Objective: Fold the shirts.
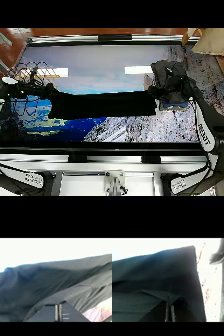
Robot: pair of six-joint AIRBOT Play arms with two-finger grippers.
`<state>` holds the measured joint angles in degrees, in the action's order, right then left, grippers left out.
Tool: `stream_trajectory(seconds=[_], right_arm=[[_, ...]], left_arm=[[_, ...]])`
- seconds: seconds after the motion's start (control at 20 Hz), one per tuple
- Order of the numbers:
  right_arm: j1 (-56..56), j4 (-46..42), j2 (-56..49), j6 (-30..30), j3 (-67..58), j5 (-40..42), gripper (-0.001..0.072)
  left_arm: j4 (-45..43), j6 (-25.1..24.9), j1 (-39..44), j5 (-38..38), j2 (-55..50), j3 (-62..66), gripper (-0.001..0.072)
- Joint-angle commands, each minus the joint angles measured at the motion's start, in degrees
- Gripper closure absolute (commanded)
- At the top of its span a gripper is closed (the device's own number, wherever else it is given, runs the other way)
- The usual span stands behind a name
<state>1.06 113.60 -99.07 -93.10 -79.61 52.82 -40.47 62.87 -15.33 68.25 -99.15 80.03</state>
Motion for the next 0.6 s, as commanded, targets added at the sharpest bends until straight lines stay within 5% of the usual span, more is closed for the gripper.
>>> stream_trajectory(seconds=[0.0, 0.05, 0.1, 0.15, 0.25, 0.55], right_arm=[[-0.1, -0.2, -1.6, 0.4, -1.1, 0.5, 0.0395], [0.3, -0.8, -1.3, -0.6, -1.8, 2.8, 0.0179], [1.0, -2.8, -0.9, -0.7, -2.6, 5.1, 0.0175], [1.5, -5.6, -0.5, -0.4, -3.5, 7.7, 0.0174], [2.1, -9.6, 0.5, 0.1, -4.0, 10.4, 0.0036], [1.9, -2.8, -2.1, 0.2, -4.0, 8.8, 0.0036]], left_arm=[[0.2, 1.2, 1.0, 1.0, -3.1, 1.3, 0.0469], [0.2, 2.1, 0.9, 1.7, -2.8, 1.3, 0.0122], [0.2, 3.0, 0.5, 2.8, -2.6, 1.4, -0.0013], [0.2, 3.0, 0.0, 5.1, -2.5, 1.7, -0.0013], [0.2, 3.0, -0.7, 9.6, -2.4, 2.0, -0.0013], [0.3, 3.0, -0.4, 13.5, -1.3, 2.0, -0.0013]])
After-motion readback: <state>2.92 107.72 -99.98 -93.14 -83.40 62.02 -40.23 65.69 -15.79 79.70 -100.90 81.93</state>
